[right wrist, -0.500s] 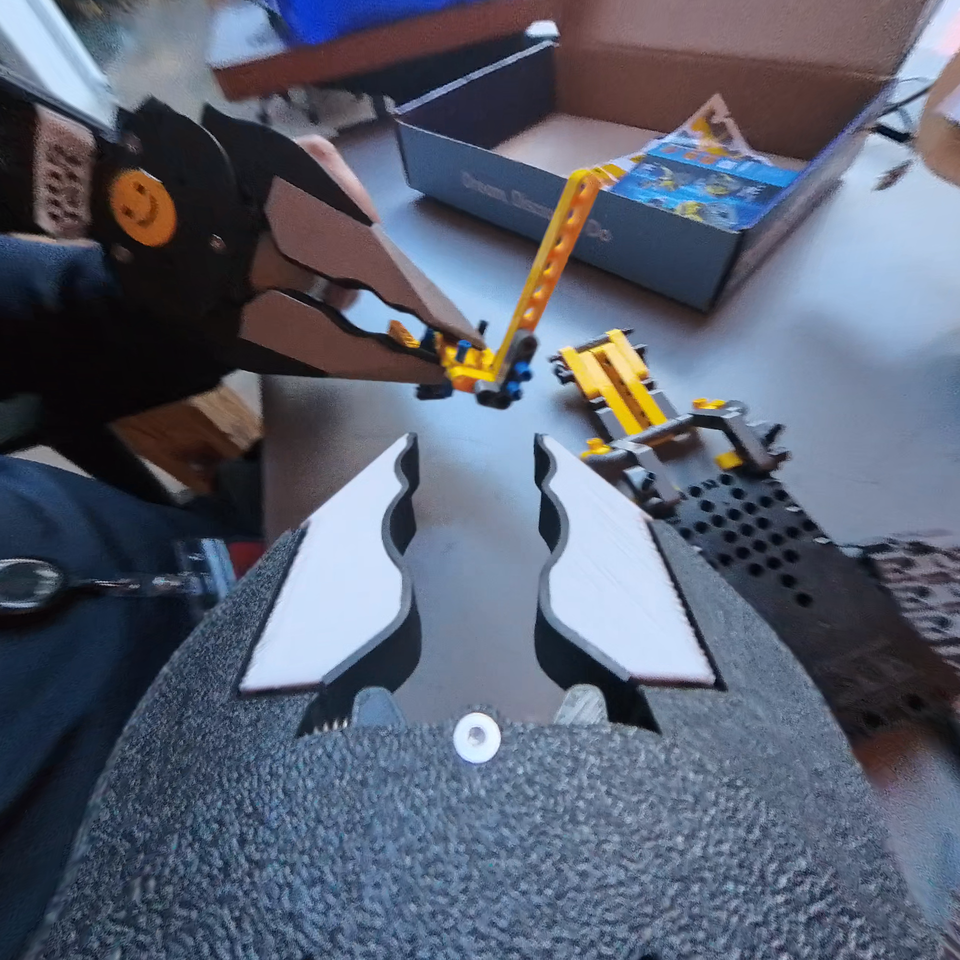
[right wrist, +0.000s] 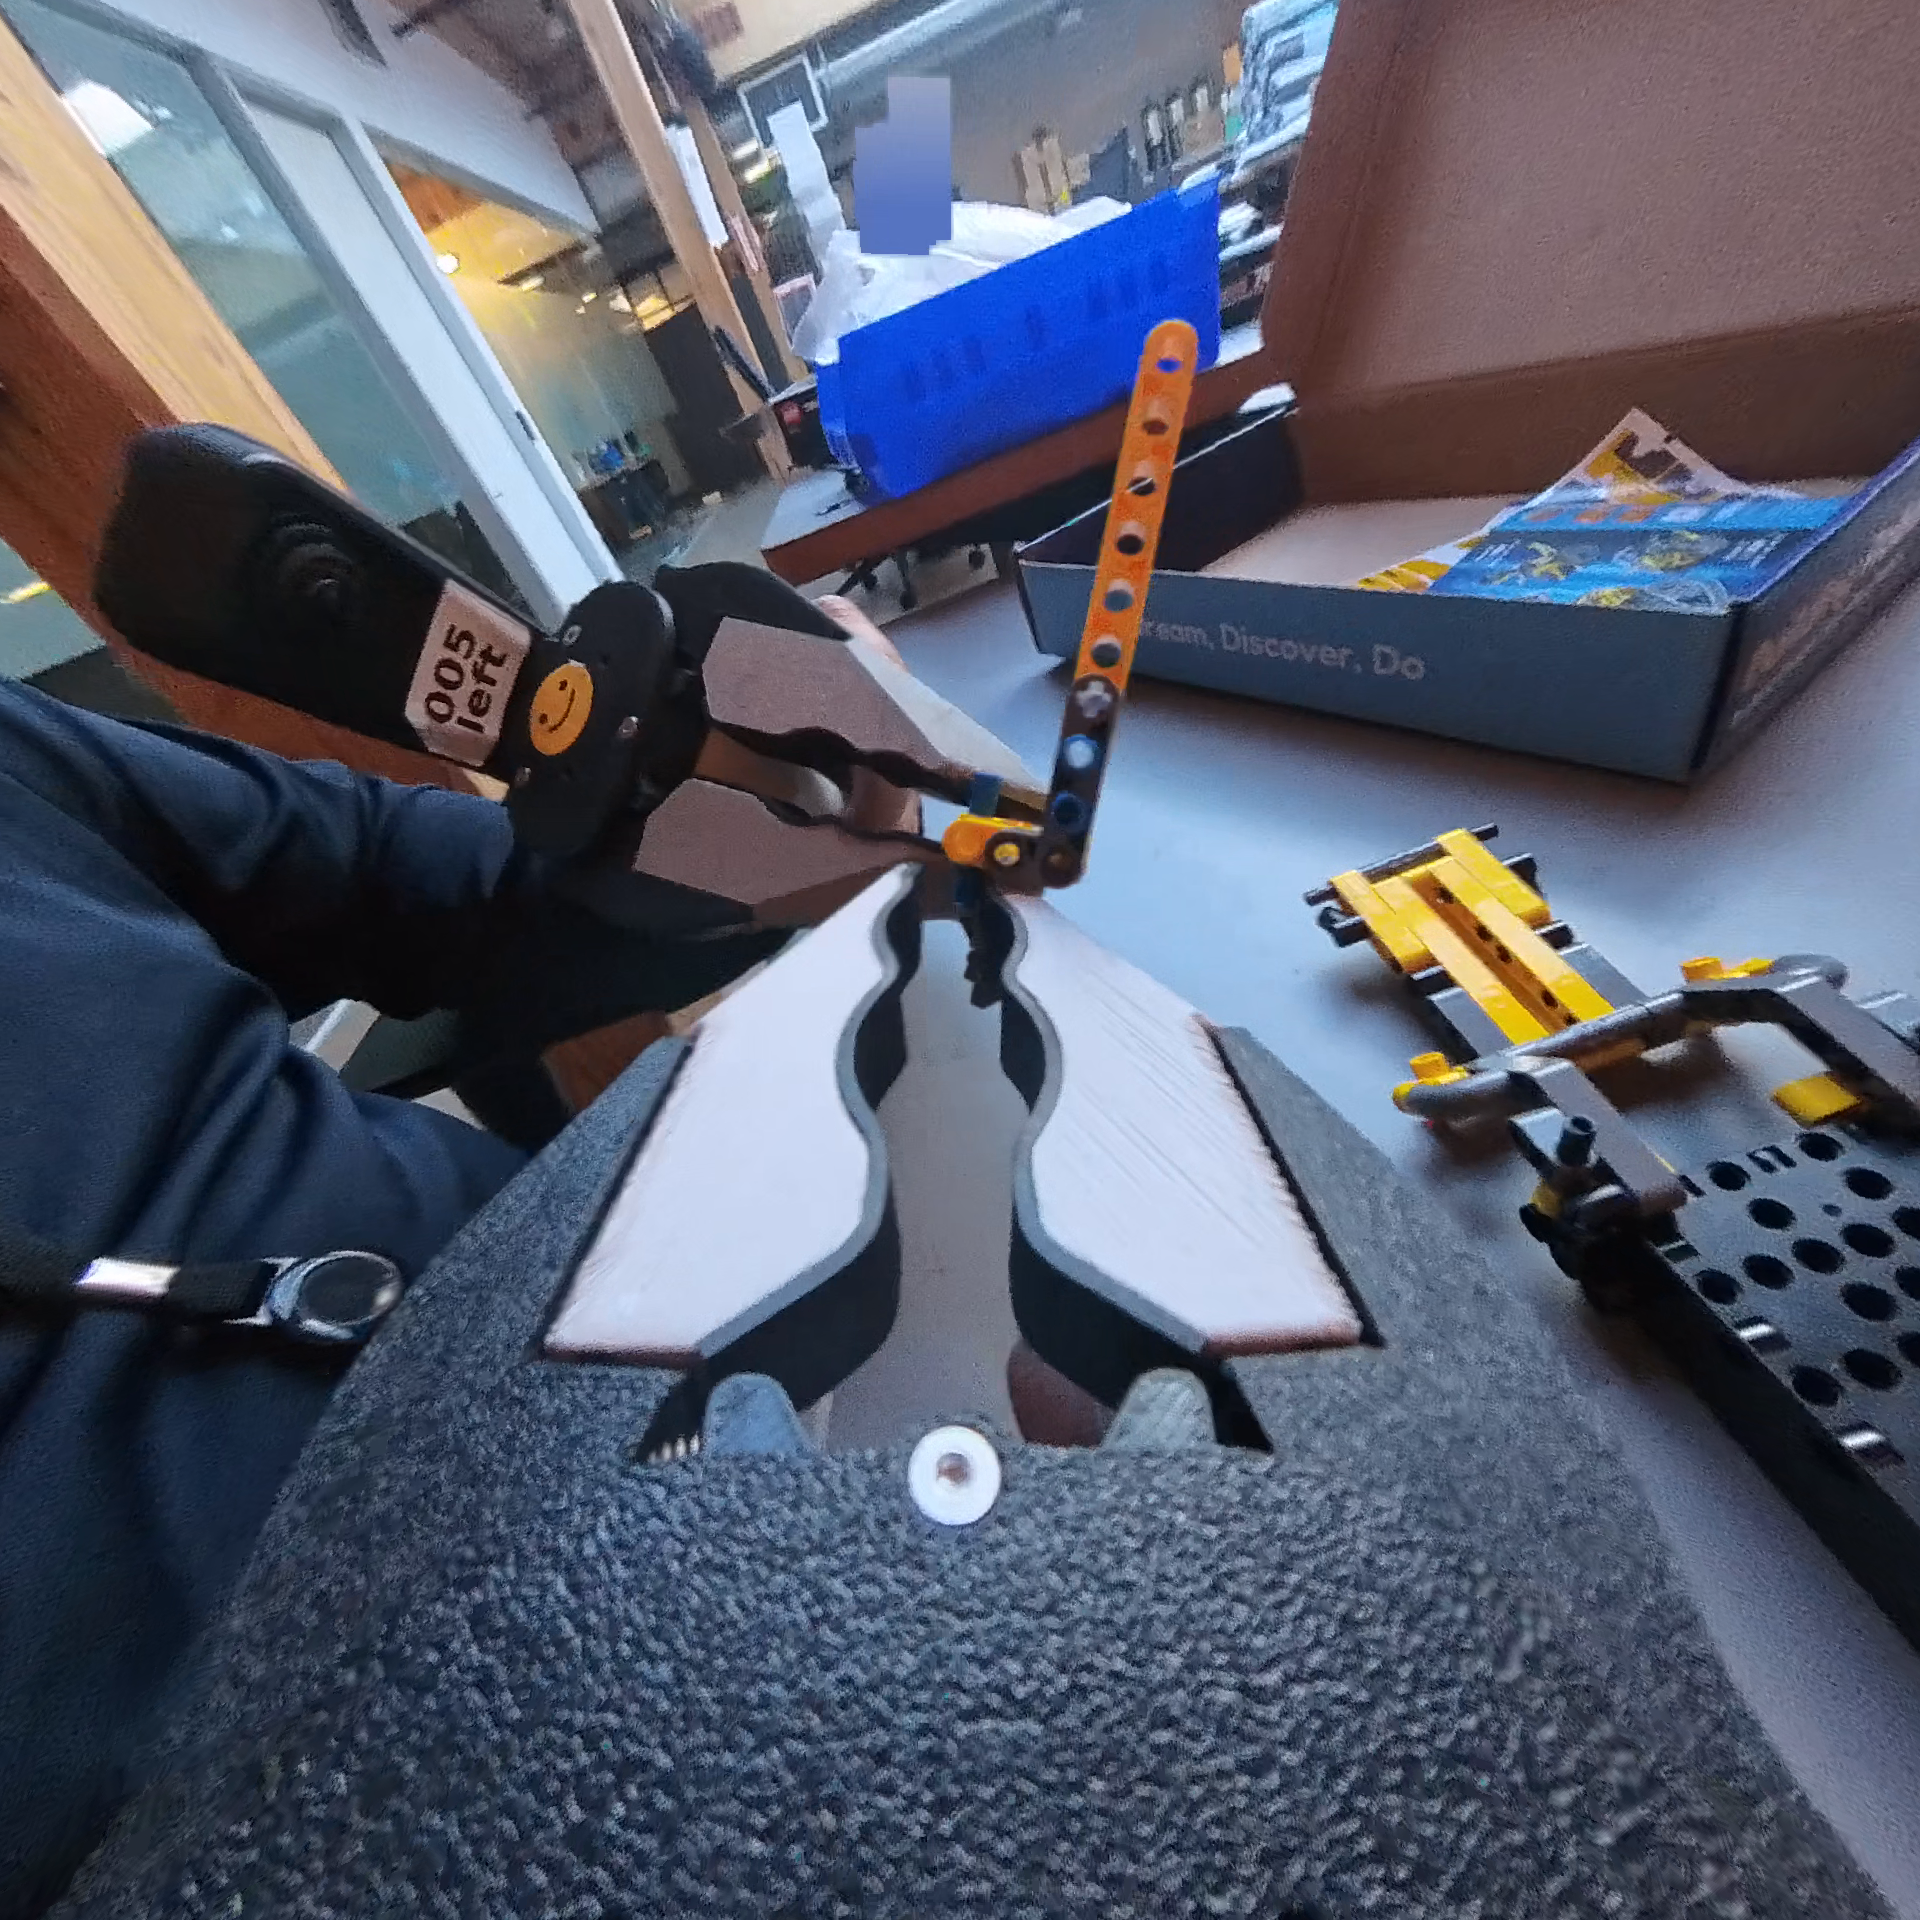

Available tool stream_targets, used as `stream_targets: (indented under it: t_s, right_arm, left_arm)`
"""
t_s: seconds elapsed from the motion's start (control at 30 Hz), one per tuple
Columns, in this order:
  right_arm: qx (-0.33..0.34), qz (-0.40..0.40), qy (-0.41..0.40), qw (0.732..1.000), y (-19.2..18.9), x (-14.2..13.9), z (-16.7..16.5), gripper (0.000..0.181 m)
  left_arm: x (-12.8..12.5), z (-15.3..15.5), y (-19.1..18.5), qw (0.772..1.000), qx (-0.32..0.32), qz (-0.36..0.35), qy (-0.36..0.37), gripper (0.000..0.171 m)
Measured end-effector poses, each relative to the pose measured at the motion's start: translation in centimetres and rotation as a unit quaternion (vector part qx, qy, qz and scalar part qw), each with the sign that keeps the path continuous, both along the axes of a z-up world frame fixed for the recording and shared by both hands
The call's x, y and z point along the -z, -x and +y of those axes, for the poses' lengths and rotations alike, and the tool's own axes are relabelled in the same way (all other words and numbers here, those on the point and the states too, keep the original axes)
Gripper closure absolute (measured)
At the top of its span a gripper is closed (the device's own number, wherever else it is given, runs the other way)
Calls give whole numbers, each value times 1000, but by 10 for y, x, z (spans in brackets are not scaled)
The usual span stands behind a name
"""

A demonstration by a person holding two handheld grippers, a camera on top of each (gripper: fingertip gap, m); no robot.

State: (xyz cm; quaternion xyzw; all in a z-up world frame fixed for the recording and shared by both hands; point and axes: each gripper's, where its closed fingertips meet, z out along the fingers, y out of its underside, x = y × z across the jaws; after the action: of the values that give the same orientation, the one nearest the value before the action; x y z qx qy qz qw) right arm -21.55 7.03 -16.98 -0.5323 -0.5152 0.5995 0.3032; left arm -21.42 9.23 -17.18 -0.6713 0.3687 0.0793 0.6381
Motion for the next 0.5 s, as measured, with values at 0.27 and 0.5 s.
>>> stream_targets:
  t_s: [0.27, 0.5]
  right_arm:
    - [9, -15, -30, 999, 2, 7, -2, 180]
    - [15, -12, -40, 999, 4, 9, -2, 180]
  left_arm:
    - [7, -2, 1, 998, -6, 59, -26, 161]
    - [11, -2, 2, 996, -15, 86, -26, 163]
